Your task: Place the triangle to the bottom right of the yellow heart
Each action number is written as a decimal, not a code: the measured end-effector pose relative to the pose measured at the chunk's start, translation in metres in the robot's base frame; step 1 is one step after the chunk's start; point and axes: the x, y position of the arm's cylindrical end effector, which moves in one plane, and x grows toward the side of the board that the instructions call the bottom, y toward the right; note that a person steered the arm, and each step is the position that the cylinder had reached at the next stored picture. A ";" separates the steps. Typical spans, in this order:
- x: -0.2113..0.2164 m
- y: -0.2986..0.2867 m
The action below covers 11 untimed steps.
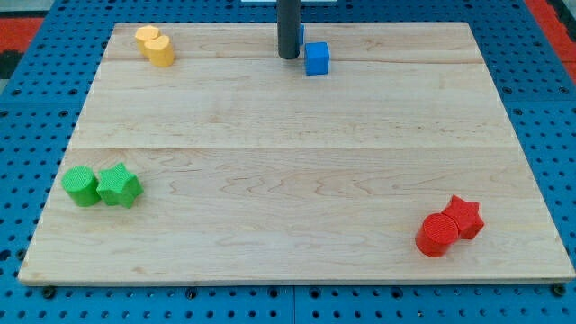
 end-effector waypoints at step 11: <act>0.006 -0.033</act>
